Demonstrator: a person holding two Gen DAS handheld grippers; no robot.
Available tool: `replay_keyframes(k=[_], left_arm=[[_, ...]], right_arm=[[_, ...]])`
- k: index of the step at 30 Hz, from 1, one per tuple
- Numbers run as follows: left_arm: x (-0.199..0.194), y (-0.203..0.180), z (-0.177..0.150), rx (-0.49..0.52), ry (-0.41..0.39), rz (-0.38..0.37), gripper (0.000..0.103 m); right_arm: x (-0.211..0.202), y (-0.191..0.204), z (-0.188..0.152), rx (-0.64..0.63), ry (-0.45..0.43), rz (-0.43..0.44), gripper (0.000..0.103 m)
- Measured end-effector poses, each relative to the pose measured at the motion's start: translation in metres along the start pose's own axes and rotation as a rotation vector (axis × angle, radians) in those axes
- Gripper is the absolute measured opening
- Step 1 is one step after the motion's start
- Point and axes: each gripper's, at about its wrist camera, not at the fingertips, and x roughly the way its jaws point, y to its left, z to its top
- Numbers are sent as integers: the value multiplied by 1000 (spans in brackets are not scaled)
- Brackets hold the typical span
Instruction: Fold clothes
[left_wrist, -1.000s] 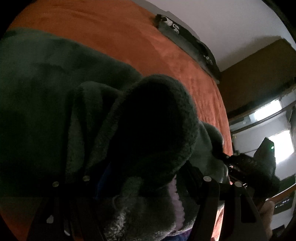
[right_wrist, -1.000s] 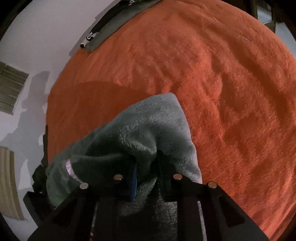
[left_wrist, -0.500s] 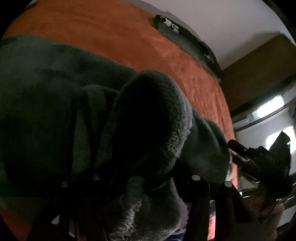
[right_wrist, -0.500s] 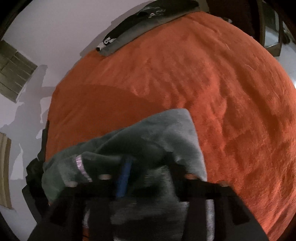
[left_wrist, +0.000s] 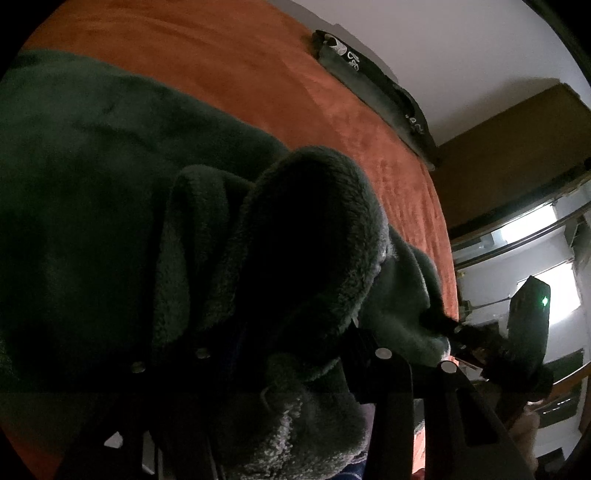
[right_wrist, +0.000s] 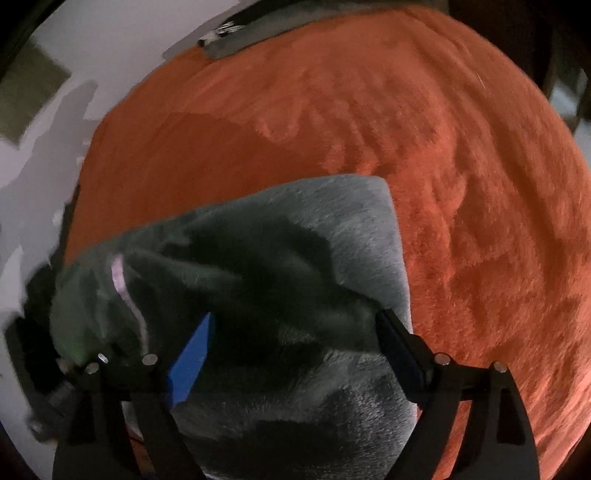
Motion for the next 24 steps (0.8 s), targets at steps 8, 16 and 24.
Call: replay_keyframes(k=[8,16,24], left_arm=[[-5,8,-1,67,6,-38,46],[3,33,7,-13,2,-221,45],[-39,49,21,-93,-25,-223,46]], right_arm=[[2,1,2,-17,-1,-4,44],[-10,-39,5,227,-63,226,16],[-24,-43,25,153,-60,232,87]])
